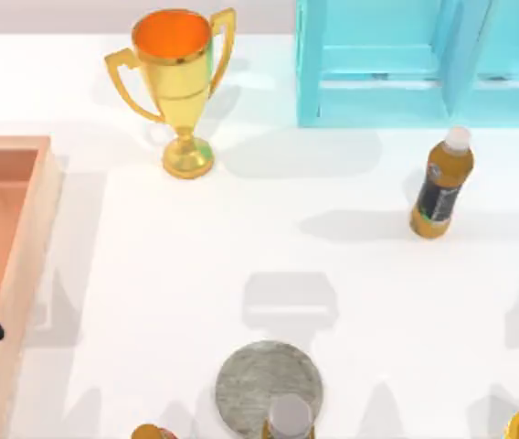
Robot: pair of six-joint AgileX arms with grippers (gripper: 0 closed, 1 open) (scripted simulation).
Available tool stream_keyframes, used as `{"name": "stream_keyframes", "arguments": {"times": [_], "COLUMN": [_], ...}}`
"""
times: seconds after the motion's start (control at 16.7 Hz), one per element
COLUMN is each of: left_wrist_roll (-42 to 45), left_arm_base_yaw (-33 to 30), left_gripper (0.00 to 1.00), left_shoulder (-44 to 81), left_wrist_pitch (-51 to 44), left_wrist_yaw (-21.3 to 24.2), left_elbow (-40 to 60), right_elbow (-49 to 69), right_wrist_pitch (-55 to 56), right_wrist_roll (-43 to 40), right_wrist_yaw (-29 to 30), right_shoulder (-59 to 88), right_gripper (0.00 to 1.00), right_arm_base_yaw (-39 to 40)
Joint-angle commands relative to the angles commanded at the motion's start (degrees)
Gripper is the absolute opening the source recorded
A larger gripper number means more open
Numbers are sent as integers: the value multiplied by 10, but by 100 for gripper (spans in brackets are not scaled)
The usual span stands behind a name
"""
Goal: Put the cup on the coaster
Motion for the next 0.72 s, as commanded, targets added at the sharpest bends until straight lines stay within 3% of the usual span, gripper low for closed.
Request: {"name": "stream_keyframes", "arguments": {"times": [0.36, 0.72], "left_wrist_roll": [0, 0], "left_arm_base_yaw": [0, 0], "left_gripper": [100, 100], "left_shoulder": [0, 0], "left_wrist_pitch": [0, 0], "left_wrist_yaw": [0, 0], "left_elbow": [0, 0], "right_elbow": [45, 222], "right_wrist_pitch": [-42, -198], "right_wrist_roll": [-57, -284], "right_wrist_yaw": [-13, -45], "right_shoulder": [58, 320], "right_gripper": [100, 100], "right_arm_base_yaw": [15, 51]}}
